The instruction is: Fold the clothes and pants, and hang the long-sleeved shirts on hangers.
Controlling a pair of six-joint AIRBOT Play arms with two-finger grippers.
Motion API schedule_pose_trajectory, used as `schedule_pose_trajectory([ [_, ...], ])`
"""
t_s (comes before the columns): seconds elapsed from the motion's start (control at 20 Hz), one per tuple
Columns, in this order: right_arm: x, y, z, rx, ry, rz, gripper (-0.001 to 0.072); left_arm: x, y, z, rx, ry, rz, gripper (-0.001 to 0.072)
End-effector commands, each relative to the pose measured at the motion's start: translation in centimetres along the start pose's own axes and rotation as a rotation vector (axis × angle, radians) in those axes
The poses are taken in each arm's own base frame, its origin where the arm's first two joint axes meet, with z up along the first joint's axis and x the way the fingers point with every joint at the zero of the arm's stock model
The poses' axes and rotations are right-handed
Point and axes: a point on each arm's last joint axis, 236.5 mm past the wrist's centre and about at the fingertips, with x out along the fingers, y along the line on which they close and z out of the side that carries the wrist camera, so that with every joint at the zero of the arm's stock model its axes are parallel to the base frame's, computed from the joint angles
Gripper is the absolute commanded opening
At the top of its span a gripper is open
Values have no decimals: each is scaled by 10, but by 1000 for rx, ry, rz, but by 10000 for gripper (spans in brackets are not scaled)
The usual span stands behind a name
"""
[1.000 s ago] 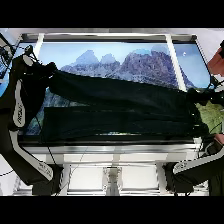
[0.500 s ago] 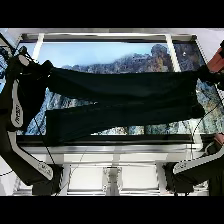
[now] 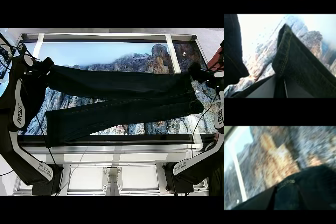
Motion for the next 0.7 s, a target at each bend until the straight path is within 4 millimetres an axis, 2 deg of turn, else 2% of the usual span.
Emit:
schedule_pose_trajectory([
  [0.0, -1, 11, -14, -116, 124, 11, 336, -16, 1, 6, 31, -8, 18, 251],
  [0.1, -28, 1, -22, -220, 271, -22, 334, -40, 9, 10, 143, 2, 51, 255],
  [0.2, -65, -29, -40, -295, 455, -102, 334, -68, 27, 7, 241, 46, 133, 254],
  [0.3, -108, -59, -60, -340, 622, -139, 330, -102, 57, 1, 334, 114, 258, 254],
  [0.4, -143, -85, -77, -288, 739, -156, 301, -133, 75, -7, 424, 188, 325, 254],
  [0.55, -168, -125, -97, -206, 736, -181, 302, -167, 85, -27, 470, 230, 335, 254],
  [0.65, -180, -152, -114, -171, 729, -194, 302, -185, 100, -47, 465, 240, 343, 253],
])
